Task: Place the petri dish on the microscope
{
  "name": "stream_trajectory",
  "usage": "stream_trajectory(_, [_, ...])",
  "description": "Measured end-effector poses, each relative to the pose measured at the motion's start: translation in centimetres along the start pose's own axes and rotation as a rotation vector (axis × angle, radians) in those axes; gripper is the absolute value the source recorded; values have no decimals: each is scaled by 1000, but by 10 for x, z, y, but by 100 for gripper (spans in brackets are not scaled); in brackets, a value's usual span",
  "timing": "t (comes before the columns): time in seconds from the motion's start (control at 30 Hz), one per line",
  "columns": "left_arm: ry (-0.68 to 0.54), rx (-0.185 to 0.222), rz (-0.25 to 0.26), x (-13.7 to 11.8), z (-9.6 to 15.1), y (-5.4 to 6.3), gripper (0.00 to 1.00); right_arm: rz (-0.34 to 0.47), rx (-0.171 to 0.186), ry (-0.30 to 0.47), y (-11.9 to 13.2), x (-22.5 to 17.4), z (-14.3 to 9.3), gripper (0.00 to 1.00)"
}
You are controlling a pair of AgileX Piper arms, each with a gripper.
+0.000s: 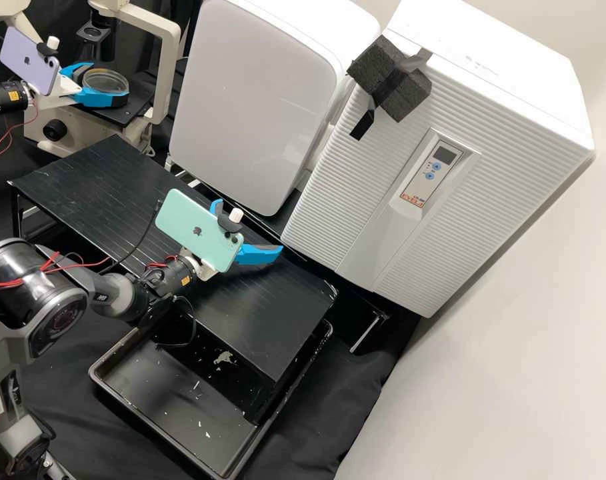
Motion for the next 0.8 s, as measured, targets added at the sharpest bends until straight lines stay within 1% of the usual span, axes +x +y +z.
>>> stream_trajectory(0.37, [-2,7,7,0,0,0,100,0,0,0,0,0,0,100])
stream_trajectory(0.53, [1,0,13,-1,-1,-2,100,0,0,0,0,0,0,100])
stream_trajectory(0.67, [-2,1,23,-6,-2,-5,100,0,0,0,0,0,0,100])
stream_trajectory(0.8, [-2,1,24,-19,-3,-7,100,0,0,0,0,0,0,100])
